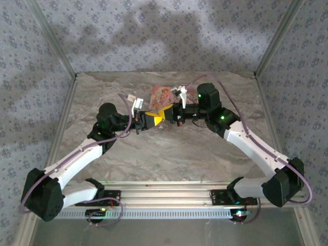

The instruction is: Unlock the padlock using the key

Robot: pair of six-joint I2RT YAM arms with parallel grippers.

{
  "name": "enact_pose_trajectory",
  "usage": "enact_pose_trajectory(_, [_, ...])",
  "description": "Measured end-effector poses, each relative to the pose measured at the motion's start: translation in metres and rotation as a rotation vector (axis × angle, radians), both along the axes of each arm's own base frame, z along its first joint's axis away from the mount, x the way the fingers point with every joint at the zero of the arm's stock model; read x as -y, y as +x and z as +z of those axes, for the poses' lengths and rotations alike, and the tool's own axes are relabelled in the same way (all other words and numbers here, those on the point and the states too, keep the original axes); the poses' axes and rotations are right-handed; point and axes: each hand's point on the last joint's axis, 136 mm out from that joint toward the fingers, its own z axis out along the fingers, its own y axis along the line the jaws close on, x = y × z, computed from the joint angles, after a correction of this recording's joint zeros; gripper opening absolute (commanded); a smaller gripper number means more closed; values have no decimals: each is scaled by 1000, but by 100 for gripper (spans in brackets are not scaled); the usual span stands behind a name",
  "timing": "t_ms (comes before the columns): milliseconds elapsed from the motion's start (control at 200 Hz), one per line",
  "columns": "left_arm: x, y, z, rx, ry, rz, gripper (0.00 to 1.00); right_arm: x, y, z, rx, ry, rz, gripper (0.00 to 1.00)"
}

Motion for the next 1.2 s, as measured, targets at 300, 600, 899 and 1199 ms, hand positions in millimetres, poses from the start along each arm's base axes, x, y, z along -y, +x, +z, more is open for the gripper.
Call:
enact_pose_trajectory(300, [-3,5,-5,-5,22,36,47,2,2,-1,-2,-2,-18,0])
enact_pose_trajectory(600, [-2,7,0,-47,-13,29,39,3,6,-11,15,-58,-71,0])
enact_pose_trajectory(899, [8,16,-2,-121,-67,-23,35,9,13,-16,54,-105,-141,0])
enact_pose_trajectory(1199, [8,17,0,-101,-71,-14,37,12,12,-11,56,-85,-143,0])
